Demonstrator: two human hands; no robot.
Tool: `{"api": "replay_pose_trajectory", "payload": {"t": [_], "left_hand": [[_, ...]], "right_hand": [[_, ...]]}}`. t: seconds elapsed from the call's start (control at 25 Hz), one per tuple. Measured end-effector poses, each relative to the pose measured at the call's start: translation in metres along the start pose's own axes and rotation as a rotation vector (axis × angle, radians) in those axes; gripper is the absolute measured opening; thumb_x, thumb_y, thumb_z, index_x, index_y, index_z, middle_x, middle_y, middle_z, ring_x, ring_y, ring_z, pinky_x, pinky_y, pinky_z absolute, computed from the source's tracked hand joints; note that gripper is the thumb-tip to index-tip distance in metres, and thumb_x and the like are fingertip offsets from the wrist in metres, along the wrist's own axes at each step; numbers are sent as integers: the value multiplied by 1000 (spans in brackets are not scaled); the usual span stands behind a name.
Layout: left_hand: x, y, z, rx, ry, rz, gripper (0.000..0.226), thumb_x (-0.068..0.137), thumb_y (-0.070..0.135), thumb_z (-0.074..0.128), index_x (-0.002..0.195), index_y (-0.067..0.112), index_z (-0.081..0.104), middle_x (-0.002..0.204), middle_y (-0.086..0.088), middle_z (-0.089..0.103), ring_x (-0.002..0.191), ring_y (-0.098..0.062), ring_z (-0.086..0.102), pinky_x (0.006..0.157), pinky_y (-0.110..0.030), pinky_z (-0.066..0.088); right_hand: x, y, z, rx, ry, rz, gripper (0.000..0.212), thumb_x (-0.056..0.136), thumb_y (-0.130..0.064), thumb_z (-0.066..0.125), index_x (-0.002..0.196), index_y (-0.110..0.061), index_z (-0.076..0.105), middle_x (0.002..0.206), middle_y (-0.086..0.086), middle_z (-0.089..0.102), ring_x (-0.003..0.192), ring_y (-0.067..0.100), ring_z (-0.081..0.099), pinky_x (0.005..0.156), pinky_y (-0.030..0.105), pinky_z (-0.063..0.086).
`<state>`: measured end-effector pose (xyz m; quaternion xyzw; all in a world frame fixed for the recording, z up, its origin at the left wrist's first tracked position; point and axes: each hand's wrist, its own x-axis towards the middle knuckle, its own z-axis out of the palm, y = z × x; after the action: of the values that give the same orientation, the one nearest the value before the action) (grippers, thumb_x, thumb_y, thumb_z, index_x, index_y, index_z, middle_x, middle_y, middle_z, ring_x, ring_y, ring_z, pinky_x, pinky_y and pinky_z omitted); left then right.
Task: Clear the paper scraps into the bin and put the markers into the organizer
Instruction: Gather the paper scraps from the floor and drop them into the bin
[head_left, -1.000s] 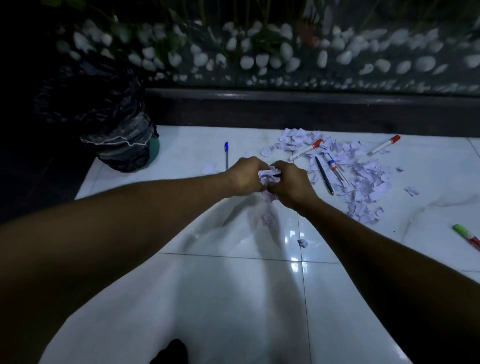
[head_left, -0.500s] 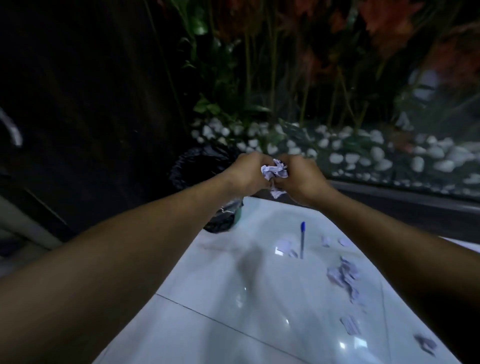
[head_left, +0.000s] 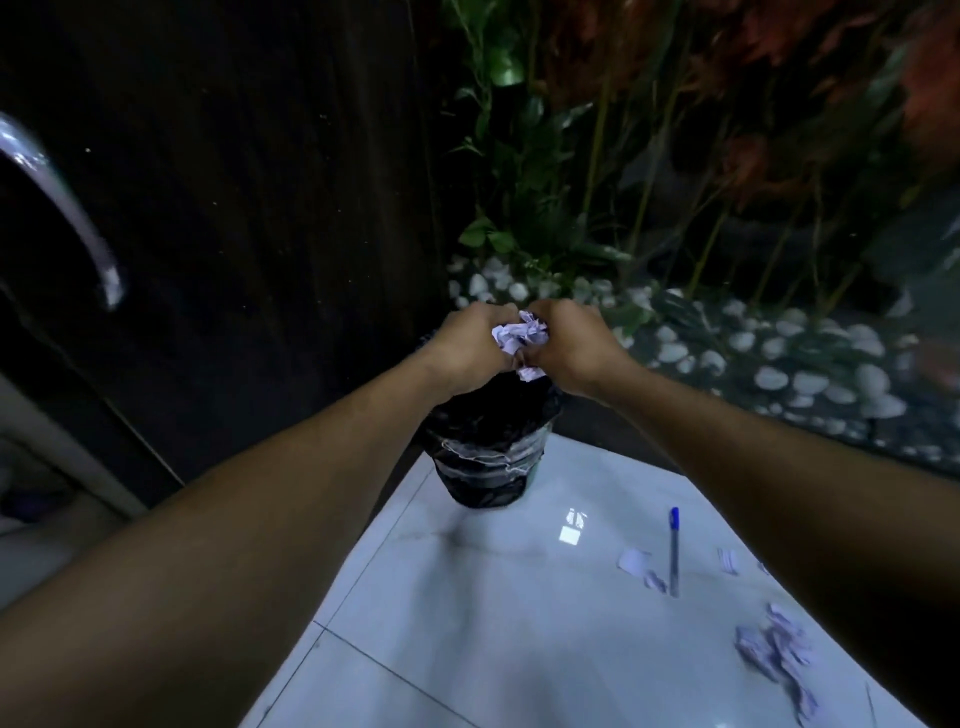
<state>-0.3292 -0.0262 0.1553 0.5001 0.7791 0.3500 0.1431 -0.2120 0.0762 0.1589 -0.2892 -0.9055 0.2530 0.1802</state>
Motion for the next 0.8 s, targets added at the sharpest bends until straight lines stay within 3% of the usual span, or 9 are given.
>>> {"api": "replay_pose_trajectory", "payload": {"t": [0.12,0.2,0.32,0.44,0.52,0.64,0.8], "left_hand": [[5,-28,-2,37,13,-77,23,80,10,72,102,14,72,100,-8,74,85,-15,63,80,-33,55],[8,-39,-2,98,-26,-126,40,82,9,74,120,19,67,118,-8,69,98,-20,63,80,-27,51],[9,-48,2,151,-132,-184,56,85,6,73,136,20,56,131,-10,61,106,-24,63,86,-34,54],[7,-49,15,210,-183,-185,56,88,5,69,140,19,51,132,-9,60,105,-23,61,77,-31,49],[5,-43,22,209,-171,-186,54,89,14,72,138,19,51,135,-7,57,113,-23,58,82,-28,46],[8,-26,35,216,-166,-162,63,88,32,73,143,19,46,144,-7,47,123,-26,52,97,-36,47],[5,32,77,216,-197,-24,62,90,40,69,142,19,44,142,-7,43,125,-26,48,92,-32,43]], "right_hand": [[14,-7,22,-63,-40,18,13,81,-12,70,89,-8,61,84,9,68,82,26,65,64,31,48],[18,-6,34,-124,-87,14,28,80,-5,67,107,-11,62,100,13,70,92,29,67,64,28,48],[22,1,43,-202,-142,-18,52,84,-5,68,133,-14,54,117,15,67,103,30,64,70,27,47],[15,15,40,-193,-125,-36,47,84,-7,67,129,-13,56,112,14,68,101,29,63,76,30,48],[1,30,29,-172,-103,-27,46,84,-8,68,128,-12,58,113,13,68,104,29,63,82,34,52],[-24,54,5,-197,-76,-37,48,83,-16,73,128,-12,58,120,13,66,110,31,62,87,35,50],[-71,95,-36,-252,-75,34,52,80,-22,77,128,-12,59,123,12,67,112,29,62,89,31,47]]}}
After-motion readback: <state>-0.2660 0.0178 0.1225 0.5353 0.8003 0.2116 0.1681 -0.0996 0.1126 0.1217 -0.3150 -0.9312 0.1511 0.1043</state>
